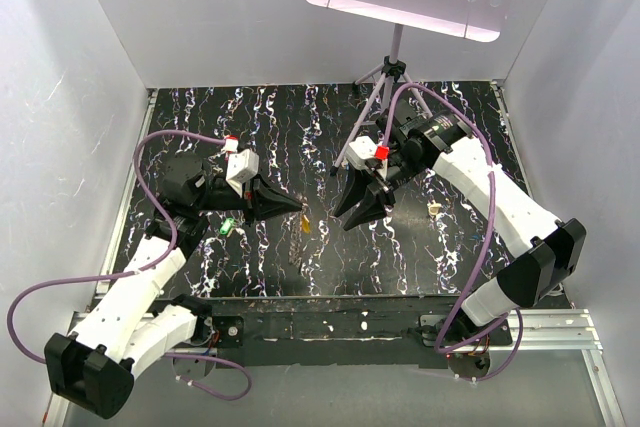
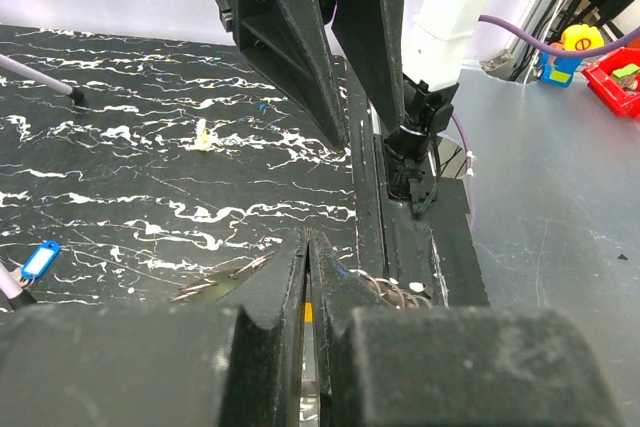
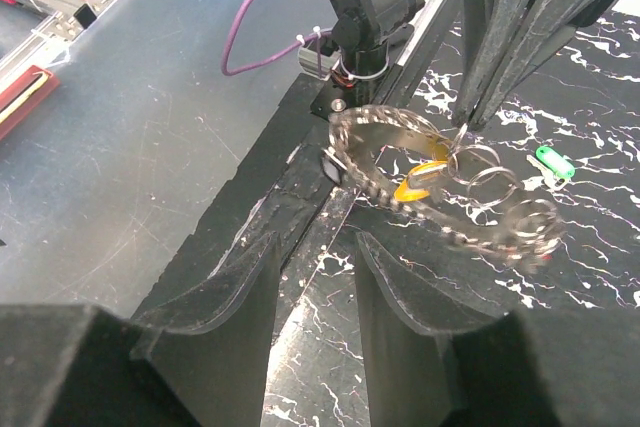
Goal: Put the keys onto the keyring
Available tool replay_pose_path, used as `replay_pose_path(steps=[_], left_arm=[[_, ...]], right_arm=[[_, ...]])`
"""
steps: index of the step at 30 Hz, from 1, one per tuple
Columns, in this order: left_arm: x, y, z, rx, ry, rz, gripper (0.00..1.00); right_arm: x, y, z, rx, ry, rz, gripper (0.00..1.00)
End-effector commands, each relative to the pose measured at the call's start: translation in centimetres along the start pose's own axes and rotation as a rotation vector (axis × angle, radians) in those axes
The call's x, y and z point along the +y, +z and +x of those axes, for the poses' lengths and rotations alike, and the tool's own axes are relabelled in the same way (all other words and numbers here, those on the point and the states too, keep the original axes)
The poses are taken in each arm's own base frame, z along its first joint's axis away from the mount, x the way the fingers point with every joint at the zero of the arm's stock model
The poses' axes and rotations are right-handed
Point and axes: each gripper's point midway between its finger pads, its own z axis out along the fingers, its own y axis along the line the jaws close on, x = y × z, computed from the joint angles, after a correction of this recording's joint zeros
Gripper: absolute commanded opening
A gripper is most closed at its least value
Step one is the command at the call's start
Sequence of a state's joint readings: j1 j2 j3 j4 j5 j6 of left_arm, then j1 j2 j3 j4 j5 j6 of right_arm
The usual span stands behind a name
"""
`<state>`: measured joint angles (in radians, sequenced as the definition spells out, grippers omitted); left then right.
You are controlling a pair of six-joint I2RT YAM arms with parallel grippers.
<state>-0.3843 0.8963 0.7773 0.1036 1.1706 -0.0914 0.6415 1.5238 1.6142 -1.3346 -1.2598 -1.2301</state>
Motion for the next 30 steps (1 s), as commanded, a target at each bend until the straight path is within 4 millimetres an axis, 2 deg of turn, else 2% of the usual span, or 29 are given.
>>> replay_pose_path(steps=[1, 13, 23, 30], left_arm=[[-0.7, 0.2, -1.6, -0.016, 0.069, 0.037, 0.0], [-0.5, 0.2, -1.1, -0.037, 0.033, 0.019, 0.0], [2.2, 0.2, 0.9, -0.057, -0.064, -0.133, 0.0], [5.2, -0.1, 2.4, -0.036, -0.174, -0.258, 0.0]], right_arm=[[1.9, -0.1, -0.9, -0.018, 0.069, -0.031, 0.44], [1.9, 0.0, -0.7, -0.015, 0.079, -0.031, 0.44], [1.6, -0.2, 0.0, 0.025, 0.12, -0.005, 0.44], [1.0, -0.4, 0.8, 0.067, 0.158, 0.036, 0.44]])
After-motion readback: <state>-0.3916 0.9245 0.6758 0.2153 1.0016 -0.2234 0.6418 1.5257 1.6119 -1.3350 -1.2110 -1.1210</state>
